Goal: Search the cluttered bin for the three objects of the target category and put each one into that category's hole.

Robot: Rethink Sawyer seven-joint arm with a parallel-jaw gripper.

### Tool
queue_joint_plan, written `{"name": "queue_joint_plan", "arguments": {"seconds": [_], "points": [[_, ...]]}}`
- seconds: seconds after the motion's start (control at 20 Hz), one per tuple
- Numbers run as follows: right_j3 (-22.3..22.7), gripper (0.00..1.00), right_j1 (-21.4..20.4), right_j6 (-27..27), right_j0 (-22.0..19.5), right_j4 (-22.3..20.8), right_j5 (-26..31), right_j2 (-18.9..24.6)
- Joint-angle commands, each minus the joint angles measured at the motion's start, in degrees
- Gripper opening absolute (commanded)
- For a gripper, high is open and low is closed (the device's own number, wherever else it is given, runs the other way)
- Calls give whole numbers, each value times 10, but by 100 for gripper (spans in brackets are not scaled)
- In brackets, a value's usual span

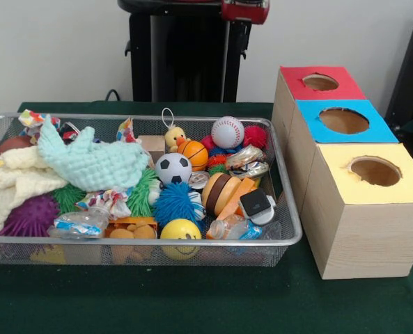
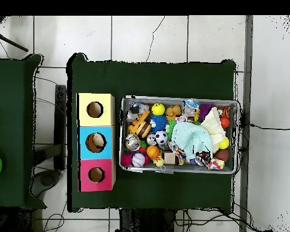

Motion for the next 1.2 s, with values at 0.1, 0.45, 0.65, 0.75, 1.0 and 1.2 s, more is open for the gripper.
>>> {"name": "queue_joint_plan", "arguments": {"seconds": [0.1,0.45,0.65,0.75,1.0,1.2], "points": [[-126,0,218,142,-34,28,-90,7],[-181,0,338,137,-45,31,-148,17],[-213,0,371,105,-54,26,-136,11],[-234,0,378,87,-64,20,-114,15],[-285,0,396,60,-51,47,-62,32],[-311,0,371,21,-19,92,10,36]]}}
